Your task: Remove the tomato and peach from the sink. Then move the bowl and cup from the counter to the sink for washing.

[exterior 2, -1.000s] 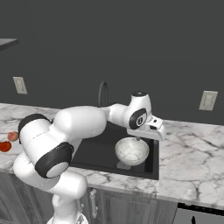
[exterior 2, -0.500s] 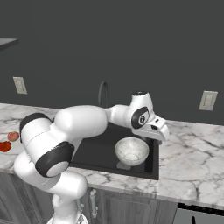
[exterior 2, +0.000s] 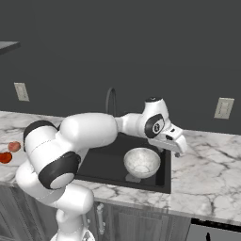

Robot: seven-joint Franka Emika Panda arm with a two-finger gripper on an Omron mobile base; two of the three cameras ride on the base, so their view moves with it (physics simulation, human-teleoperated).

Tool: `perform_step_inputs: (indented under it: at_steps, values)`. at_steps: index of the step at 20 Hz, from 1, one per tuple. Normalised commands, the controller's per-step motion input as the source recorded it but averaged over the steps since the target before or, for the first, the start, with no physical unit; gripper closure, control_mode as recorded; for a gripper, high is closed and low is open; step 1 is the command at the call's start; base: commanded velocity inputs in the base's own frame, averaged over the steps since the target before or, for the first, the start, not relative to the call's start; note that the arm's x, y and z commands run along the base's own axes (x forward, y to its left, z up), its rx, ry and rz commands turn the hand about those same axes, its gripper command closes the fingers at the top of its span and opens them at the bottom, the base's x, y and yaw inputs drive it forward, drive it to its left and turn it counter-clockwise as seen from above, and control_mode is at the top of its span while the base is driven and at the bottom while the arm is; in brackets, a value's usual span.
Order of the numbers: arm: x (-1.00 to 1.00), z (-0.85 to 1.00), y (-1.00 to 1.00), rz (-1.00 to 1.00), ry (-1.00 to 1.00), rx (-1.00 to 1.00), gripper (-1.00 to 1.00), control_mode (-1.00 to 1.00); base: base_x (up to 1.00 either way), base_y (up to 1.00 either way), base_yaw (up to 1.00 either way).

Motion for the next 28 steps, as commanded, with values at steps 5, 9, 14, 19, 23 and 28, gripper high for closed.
perform_step_inputs:
  at_steps: [5,9,14,19,23,28]
  values:
    - [-0.11,0.11,-0.25,-0.10,0.00,-0.03,-1.00,-1.00,0.00,0.00,0.00]
    - [-0.11,0.10,-0.25,-0.08,0.00,-0.03,-1.00,-1.00,0.00,0.00,0.00]
    - [-0.11,0.10,-0.23,-0.04,0.00,-0.02,-1.00,-1.00,0.00,0.00,0.00]
    - [-0.10,0.08,-0.17,0.00,0.00,-0.03,-1.00,-1.00,0.00,0.00,0.00]
    - [-0.11,0.06,-0.16,0.00,0.00,-0.03,-1.00,-1.00,0.00,0.00,0.00]
    - [-0.10,0.04,-0.15,0.00,0.00,-0.03,-1.00,-1.00,0.00,0.00,0.00]
